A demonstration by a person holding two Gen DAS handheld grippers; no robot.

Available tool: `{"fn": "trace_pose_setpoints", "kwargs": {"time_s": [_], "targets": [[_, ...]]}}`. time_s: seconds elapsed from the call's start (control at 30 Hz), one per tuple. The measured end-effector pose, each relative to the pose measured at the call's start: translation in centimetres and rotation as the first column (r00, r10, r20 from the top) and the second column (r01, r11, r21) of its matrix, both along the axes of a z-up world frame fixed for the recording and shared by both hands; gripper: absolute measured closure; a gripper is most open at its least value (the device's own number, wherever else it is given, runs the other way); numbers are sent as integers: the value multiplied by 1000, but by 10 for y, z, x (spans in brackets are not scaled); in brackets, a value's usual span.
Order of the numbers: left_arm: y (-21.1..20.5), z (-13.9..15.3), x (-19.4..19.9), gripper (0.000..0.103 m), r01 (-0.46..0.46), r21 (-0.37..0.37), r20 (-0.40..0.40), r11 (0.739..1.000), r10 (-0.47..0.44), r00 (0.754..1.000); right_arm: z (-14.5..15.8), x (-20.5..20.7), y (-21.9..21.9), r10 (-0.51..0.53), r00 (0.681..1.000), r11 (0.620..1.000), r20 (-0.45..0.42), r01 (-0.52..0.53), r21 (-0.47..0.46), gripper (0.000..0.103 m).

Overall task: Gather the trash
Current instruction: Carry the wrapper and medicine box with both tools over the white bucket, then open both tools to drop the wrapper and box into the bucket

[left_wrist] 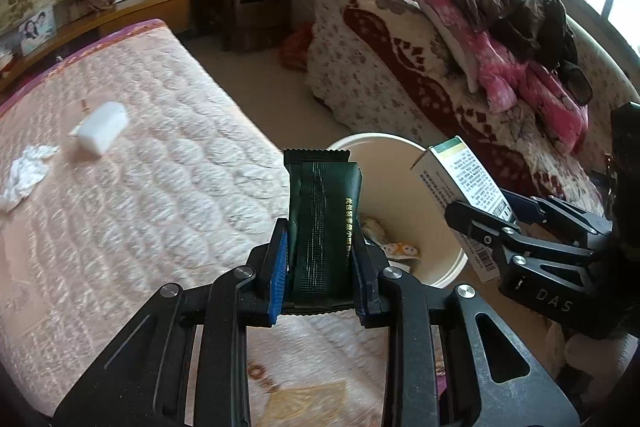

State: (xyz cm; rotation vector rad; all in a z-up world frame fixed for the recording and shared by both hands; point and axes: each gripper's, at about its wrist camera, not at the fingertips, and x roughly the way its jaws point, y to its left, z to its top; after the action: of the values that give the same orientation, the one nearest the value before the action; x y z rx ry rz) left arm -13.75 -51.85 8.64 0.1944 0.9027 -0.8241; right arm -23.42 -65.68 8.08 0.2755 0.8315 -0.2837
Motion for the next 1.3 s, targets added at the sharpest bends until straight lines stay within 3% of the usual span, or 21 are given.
{"fn": "trace_pose_setpoints", "kwargs": {"time_s": [0.8, 0.87, 1.0, 1.3], "targets": [[-53, -16, -3, 77, 75, -17, -69, 997, -76, 995, -24, -13, -54, -108, 994, 993, -36, 109, 36, 50], [-53, -17, -2, 76, 83, -29, -80, 996, -85, 993, -25, -13, -57, -117, 992, 992, -40, 119, 33, 50], [-53, -19, -1, 63, 92, -32, -86, 995, -94, 992, -26, -12, -61, -141, 989, 990, -49, 141, 10, 48], [-44, -23, 1, 59, 93, -59, -133, 994, -101, 986, -37, -15, -65, -155, 985, 986, -72, 159, 56, 48]]}}
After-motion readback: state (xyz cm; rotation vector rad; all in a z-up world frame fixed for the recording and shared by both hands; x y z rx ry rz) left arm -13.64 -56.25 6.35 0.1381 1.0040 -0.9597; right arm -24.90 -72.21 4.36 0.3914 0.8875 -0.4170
